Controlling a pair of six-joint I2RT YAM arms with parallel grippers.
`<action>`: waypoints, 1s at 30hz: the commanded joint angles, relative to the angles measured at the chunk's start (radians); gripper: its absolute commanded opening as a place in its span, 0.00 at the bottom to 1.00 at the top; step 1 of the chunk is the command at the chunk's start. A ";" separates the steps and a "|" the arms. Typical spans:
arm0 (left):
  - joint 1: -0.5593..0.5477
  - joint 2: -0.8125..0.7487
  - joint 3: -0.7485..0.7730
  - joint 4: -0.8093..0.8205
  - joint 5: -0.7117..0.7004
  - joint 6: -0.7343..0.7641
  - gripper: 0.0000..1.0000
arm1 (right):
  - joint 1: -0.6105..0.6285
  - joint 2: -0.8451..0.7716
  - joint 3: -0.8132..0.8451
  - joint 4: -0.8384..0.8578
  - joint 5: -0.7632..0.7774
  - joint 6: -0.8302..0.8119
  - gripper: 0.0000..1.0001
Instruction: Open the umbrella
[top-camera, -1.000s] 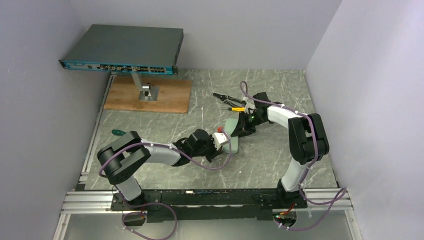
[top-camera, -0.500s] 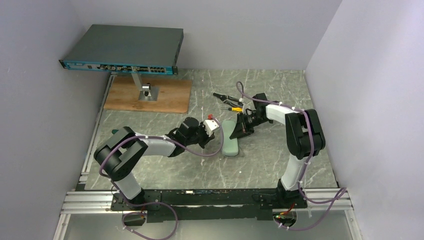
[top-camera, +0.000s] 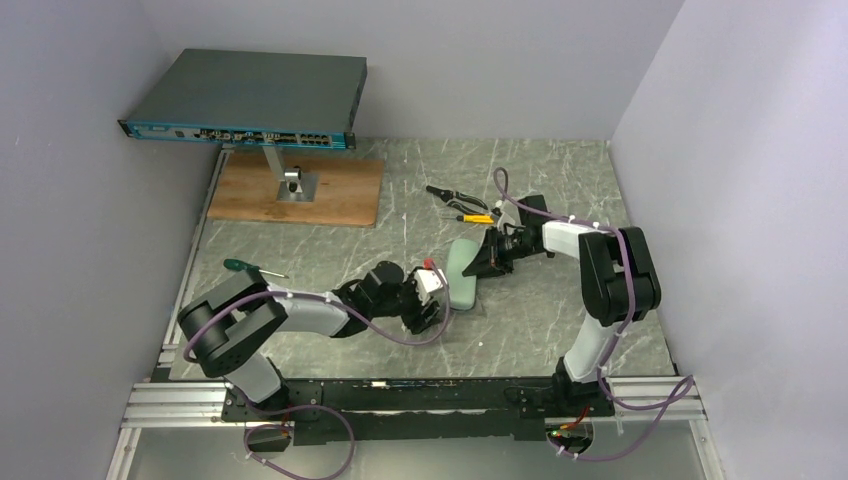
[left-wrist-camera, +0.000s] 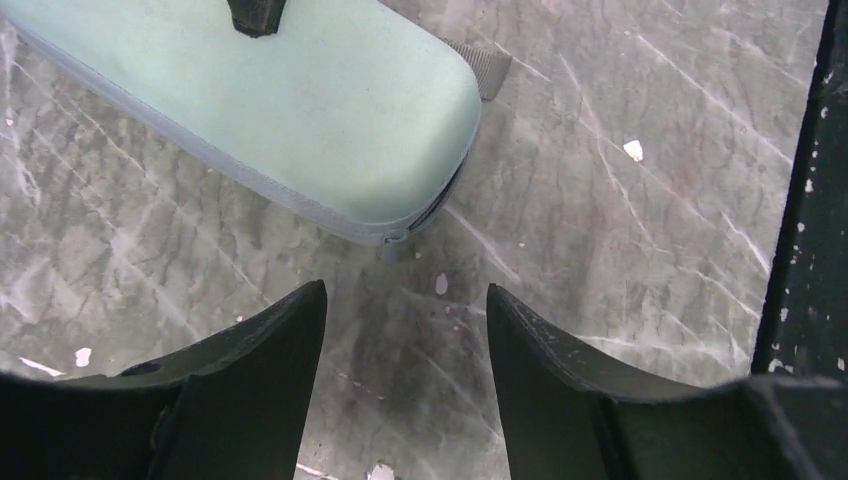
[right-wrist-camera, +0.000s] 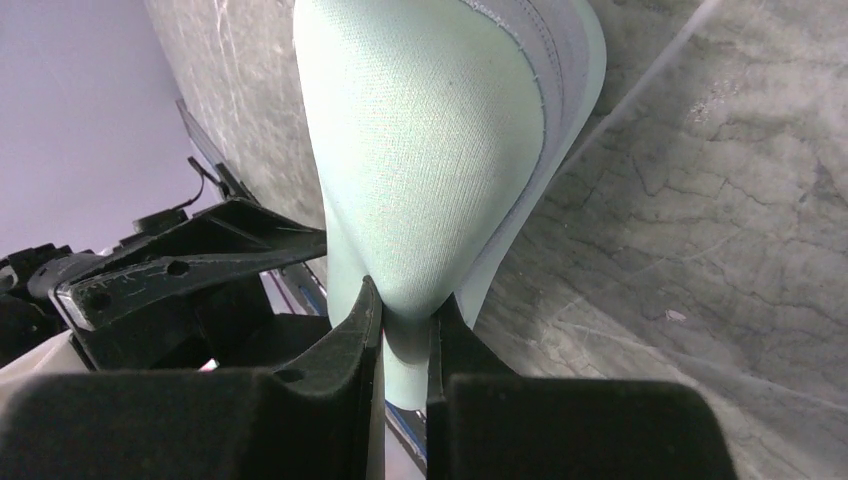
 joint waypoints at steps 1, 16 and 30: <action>-0.007 0.049 0.047 0.058 -0.030 -0.040 0.66 | -0.013 -0.012 -0.037 0.057 0.151 0.050 0.00; -0.007 0.123 0.100 0.087 -0.002 -0.064 0.11 | -0.015 -0.037 -0.055 0.050 0.149 0.001 0.00; 0.058 0.046 0.046 0.029 -0.117 -0.021 0.00 | -0.013 0.005 -0.005 -0.081 0.085 -0.194 0.00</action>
